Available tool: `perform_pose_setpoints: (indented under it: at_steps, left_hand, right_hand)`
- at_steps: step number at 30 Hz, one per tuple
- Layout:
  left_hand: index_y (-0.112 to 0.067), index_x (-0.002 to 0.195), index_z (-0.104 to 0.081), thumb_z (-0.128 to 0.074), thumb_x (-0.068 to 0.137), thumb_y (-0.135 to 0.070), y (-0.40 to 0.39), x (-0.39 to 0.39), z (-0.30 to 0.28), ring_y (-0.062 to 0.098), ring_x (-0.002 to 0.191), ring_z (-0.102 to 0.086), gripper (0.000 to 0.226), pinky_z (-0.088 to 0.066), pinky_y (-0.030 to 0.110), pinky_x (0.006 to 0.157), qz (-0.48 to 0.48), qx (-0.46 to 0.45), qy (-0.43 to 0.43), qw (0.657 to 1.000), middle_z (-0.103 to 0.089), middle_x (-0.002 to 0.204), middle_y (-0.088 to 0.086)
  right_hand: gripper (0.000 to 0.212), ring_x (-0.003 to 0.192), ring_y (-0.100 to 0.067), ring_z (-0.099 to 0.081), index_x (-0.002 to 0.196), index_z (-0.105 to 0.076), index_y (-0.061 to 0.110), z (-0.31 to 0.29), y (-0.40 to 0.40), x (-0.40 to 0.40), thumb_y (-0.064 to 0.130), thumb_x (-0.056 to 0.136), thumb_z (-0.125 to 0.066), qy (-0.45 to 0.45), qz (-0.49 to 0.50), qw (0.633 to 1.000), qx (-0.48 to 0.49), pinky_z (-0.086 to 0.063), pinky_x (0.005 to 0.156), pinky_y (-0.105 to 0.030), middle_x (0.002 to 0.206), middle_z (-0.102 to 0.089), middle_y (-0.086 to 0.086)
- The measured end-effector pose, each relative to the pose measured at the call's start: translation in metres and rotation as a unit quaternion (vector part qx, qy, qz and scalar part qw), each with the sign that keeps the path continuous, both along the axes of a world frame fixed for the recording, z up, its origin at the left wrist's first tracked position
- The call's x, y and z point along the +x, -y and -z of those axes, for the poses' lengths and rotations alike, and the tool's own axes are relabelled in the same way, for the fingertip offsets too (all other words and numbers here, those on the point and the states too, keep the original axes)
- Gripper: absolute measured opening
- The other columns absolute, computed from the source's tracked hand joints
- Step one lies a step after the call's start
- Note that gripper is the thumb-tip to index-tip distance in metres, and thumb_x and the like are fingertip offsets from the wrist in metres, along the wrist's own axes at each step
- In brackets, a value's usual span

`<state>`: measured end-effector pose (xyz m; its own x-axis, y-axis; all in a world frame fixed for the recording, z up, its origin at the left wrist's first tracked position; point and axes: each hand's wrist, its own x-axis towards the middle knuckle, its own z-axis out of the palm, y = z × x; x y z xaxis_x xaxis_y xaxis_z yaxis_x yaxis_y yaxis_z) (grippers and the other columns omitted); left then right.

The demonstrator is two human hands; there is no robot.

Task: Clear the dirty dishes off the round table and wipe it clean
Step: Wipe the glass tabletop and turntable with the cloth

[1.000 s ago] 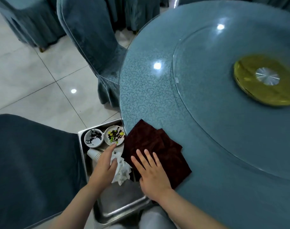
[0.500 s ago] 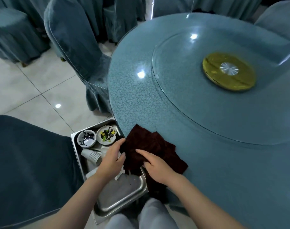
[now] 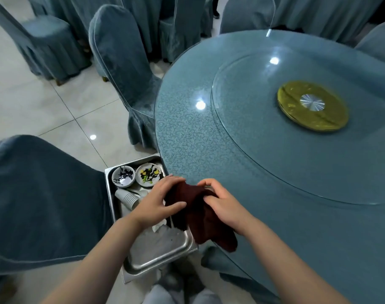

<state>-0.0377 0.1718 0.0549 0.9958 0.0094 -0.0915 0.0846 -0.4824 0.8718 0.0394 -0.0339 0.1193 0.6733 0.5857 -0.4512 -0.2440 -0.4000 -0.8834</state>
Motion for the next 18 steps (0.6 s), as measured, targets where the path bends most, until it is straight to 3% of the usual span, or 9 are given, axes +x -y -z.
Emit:
perform_pose_setpoints:
  at_steps: [2,6,10,14,16,18]
  left_hand:
    - [-0.033,0.132,-0.047,-0.061,0.072,-0.072,0.007,0.002,-0.008,0.0,0.137,-0.029,0.074,-0.021,0.02,0.115,0.022,0.079,0.033,0.996,-0.046,0.138,-0.007]
    - [-0.031,0.14,-0.038,-0.065,0.067,-0.07,0.024,0.003,-0.024,0.006,0.12,-0.043,0.087,-0.032,0.027,0.108,0.04,0.201,0.071,0.976,-0.051,0.127,-0.01]
    - [-0.035,0.145,-0.029,-0.068,0.068,-0.064,0.05,0.003,-0.032,0.009,0.111,-0.049,0.091,-0.035,0.022,0.096,0.047,0.263,0.056,0.962,-0.051,0.123,-0.01]
    - [-0.031,0.138,-0.038,-0.062,0.081,-0.041,0.069,0.004,-0.036,0.019,0.107,-0.059,0.062,-0.044,0.03,0.083,-0.011,0.319,0.026,0.947,-0.057,0.125,-0.008]
    - [-0.033,0.131,-0.044,-0.057,0.087,-0.034,0.068,0.005,-0.04,0.021,0.098,-0.062,0.046,-0.046,0.031,0.076,-0.039,0.296,-0.017,0.954,-0.064,0.114,-0.005]
    - [-0.035,0.121,-0.048,-0.053,0.088,-0.028,0.065,0.006,-0.042,0.02,0.084,-0.062,0.034,-0.044,0.031,0.067,-0.072,0.243,-0.049,0.966,-0.067,0.098,-0.005]
  right_hand:
    - [0.03,0.088,-0.009,-0.062,0.109,-0.056,0.021,-0.001,0.003,0.001,-0.001,0.095,-0.041,0.019,0.004,1.0,0.003,-0.048,0.081,-0.023,0.104,-0.071,0.004]
    - [0.036,0.102,0.004,-0.06,0.106,-0.058,0.02,-0.001,0.007,0.005,-0.007,0.089,-0.041,0.087,0.019,0.996,-0.007,-0.043,0.088,-0.011,0.11,-0.069,0.01]
    - [0.04,0.107,0.0,-0.057,0.109,-0.056,0.024,0.003,0.01,0.011,-0.006,0.086,-0.042,0.131,0.025,0.99,-0.04,-0.039,0.096,-0.018,0.109,-0.065,0.01]
    - [0.038,0.117,-0.011,-0.056,0.119,-0.048,0.025,0.007,0.018,0.012,0.001,0.091,-0.043,0.158,0.011,0.982,-0.101,-0.041,0.105,-0.029,0.123,-0.063,0.002]
    - [0.03,0.113,-0.024,-0.059,0.125,-0.048,0.023,0.005,0.028,0.012,0.019,0.096,-0.046,0.219,-0.056,0.949,-0.221,-0.045,0.094,-0.033,0.122,-0.063,-0.005]
    - [0.03,0.105,-0.031,-0.061,0.117,-0.055,0.021,0.003,0.039,0.008,0.041,0.097,-0.045,0.251,-0.116,0.902,-0.332,-0.046,0.081,-0.035,0.114,-0.066,-0.009]
